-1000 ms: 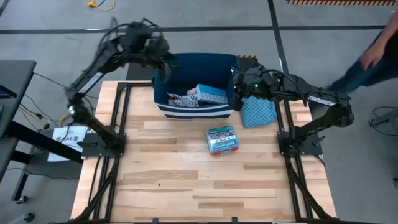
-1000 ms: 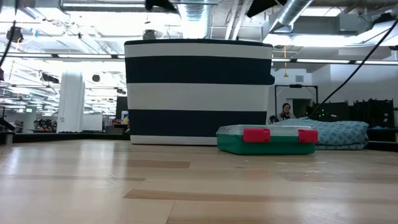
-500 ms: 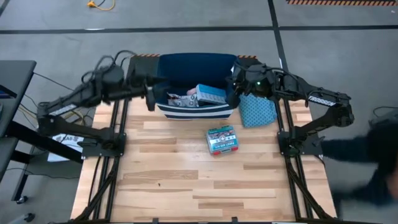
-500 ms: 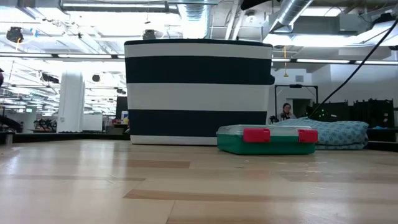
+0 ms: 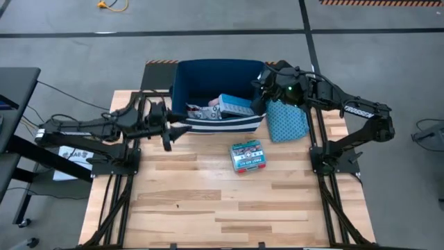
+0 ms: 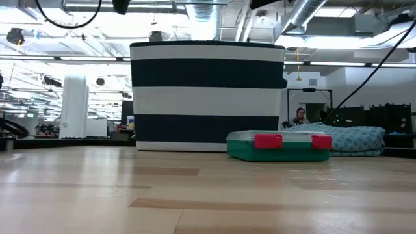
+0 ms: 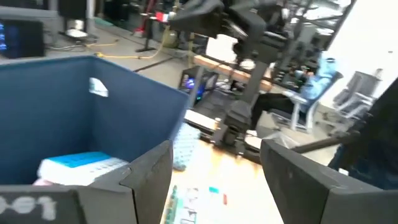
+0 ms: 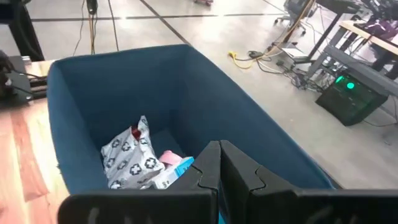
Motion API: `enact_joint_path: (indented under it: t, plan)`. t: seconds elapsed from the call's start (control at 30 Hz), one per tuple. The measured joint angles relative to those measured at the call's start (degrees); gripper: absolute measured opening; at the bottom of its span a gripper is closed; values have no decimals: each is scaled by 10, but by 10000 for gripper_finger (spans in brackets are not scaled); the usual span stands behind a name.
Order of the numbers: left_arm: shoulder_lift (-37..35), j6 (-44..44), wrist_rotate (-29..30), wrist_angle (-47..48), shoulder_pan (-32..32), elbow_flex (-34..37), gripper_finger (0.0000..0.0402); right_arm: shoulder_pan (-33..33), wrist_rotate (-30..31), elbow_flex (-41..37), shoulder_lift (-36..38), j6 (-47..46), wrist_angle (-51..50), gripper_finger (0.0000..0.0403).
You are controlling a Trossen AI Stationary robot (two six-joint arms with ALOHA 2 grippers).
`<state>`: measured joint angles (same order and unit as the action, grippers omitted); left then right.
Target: Pick & place medical supplies in basket/bin
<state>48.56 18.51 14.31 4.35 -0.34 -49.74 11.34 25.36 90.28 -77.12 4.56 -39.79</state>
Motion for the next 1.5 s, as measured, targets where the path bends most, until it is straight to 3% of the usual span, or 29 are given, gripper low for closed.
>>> enact_joint_path:
  t: [0.13,0.53,0.77,0.93,1.07,1.3,1.5]
  plan:
    - [1,-9,-7,-48,-32,27,231,-3,0,0,0,-12,-9,0]
    - [3,-9,-20,-70,-129,42,231,-71,8,0,0,-199,-116,0]
    - [3,10,-24,-50,-142,42,231,-172,101,-38,0,-332,-126,0]
    - [3,17,-25,-28,-145,42,231,-230,116,-112,0,-454,-116,0]
    - [3,18,-30,-17,-145,42,231,-275,169,-167,0,-528,-103,0]
    - [3,10,-33,-17,-145,42,231,-331,240,-205,0,-528,-96,0]
    - [3,18,-15,-20,-145,42,231,-305,225,-208,0,-379,-73,0]
